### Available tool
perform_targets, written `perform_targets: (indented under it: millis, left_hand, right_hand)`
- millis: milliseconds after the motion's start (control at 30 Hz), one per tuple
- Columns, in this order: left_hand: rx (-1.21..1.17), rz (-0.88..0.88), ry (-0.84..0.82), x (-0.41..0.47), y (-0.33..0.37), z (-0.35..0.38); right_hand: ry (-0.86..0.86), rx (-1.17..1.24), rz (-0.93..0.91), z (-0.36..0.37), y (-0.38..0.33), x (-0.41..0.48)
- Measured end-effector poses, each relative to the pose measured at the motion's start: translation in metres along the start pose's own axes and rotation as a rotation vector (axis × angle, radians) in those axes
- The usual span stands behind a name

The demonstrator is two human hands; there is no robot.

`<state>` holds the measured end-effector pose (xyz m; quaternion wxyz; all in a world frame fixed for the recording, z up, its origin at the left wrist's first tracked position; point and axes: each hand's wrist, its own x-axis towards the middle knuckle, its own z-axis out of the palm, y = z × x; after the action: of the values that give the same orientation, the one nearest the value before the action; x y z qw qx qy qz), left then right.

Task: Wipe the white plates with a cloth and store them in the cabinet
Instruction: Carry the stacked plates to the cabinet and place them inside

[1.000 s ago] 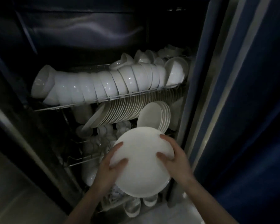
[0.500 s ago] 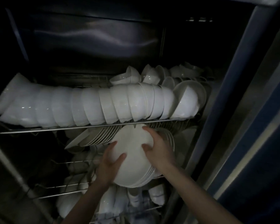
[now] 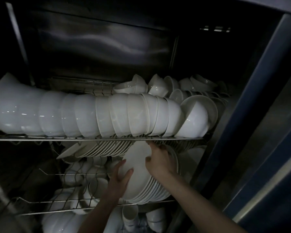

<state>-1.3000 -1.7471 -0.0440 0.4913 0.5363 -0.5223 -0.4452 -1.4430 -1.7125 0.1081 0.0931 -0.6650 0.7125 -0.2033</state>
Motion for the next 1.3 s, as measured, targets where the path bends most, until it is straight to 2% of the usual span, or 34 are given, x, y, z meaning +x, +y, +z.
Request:
perform_targets:
  millis: [167, 333, 433, 533, 633, 667, 733, 833, 1067, 1200, 1300]
  left_hand:
    - [0.073, 0.008, -0.099, 0.005, -0.001, 0.001]
    - [0.333, 0.071, -0.185, 0.011, 0.003, -0.006]
    - [0.481, 0.115, -0.172, 0.014, -0.007, -0.017]
    - [0.698, 0.086, -0.225, 0.016, -0.012, -0.027]
    - [0.902, 0.278, -0.257, 0.023, -0.018, -0.032]
    - [0.978, 0.273, -0.31, 0.025, -0.022, -0.034]
    - [1.105, 0.149, -0.384, 0.029, -0.031, -0.04]
    - [1.014, -0.027, -0.333, 0.029, -0.034, -0.045]
    - [1.046, -0.037, -0.363, 0.023, -0.025, -0.048]
    - [0.978, 0.011, -0.354, 0.018, -0.023, -0.053]
    - [1.057, 0.008, -0.369, 0.018, -0.02, -0.054]
  right_hand:
    - [-0.054, 0.0, 0.038, -0.001, -0.003, 0.01]
    - [-0.096, 0.003, 0.04, 0.01, -0.003, 0.014]
    - [-0.096, 0.05, 0.031, 0.025, 0.002, 0.005]
    - [-0.07, 0.024, 0.02, 0.038, 0.004, -0.002]
    - [-0.038, -0.055, 0.014, 0.043, 0.005, -0.003]
    - [-0.033, -0.091, 0.006, 0.044, 0.005, -0.003]
    - [-0.032, -0.149, -0.011, 0.045, 0.005, -0.003]
    - [-0.065, -0.197, -0.024, 0.045, 0.006, -0.002]
    - [-0.088, 0.022, 0.019, 0.022, 0.008, 0.01]
    - [-0.097, -0.022, 0.056, 0.023, 0.008, 0.004]
    - [-0.024, -0.11, 0.013, 0.028, 0.007, -0.005]
